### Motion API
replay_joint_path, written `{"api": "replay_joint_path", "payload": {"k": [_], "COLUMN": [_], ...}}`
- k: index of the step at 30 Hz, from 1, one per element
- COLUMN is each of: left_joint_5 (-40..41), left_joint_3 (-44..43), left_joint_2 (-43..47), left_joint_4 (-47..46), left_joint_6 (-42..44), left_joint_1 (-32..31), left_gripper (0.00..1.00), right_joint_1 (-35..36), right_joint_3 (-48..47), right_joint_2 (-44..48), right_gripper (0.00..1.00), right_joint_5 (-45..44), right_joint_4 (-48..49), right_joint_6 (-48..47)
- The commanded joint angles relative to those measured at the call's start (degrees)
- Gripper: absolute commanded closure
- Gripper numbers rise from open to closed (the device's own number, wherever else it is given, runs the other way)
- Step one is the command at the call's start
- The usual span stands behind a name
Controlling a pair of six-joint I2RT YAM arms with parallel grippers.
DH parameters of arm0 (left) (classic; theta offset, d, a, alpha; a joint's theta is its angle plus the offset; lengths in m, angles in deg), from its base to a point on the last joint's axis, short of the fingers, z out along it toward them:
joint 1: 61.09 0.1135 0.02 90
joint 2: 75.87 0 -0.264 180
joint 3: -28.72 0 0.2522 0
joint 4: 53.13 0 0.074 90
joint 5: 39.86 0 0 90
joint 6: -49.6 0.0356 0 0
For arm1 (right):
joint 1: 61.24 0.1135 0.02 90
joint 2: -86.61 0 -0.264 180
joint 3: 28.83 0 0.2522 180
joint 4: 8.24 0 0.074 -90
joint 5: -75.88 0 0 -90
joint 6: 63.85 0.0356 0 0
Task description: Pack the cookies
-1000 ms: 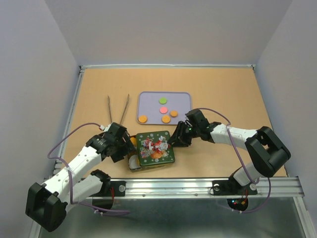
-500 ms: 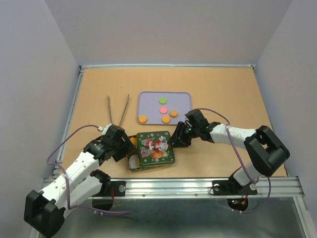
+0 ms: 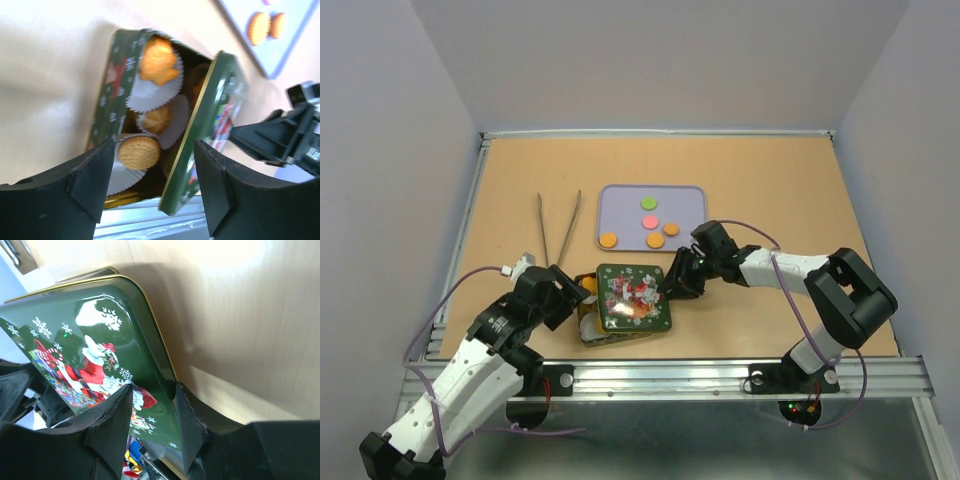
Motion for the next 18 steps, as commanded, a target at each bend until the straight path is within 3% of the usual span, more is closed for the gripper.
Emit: {"api": "replay_joint_path", "payload": {"k": [1,4,10,18], "left_joint_5": [1.2,2.1,0.9,-3.7], "left_joint_3": [-0.7,-0.9,1.8,8.0], "left_joint_2": [-4.4,-6.5,2.5,5.1], "left_joint_4": [0.2,-0.1,-1.9,-11.2], "left_joint_6": [-0.3,-1.5,-4.4,-3.5], "left_joint_1": [-0.3,-0.3,-0.2,-0.2], "left_gripper": [0.04,0.02,0.01,0.01], "right_joint_1": [0.9,0.9,1.0,1.1], "right_joint_3": [-4.1,-4.5,-5.2,-6.6], "right_joint_2": [-0.6,-0.4,0.4,0.4], "right_gripper": [0.55,0.55,0.55,0.55], "right_joint_5": [0.9,1.1,1.2,1.8], "right_joint_4": [1.8,1.7,1.3,1.0], "right_joint_6": [-0.5,-0.5,-0.2,1.0]}}
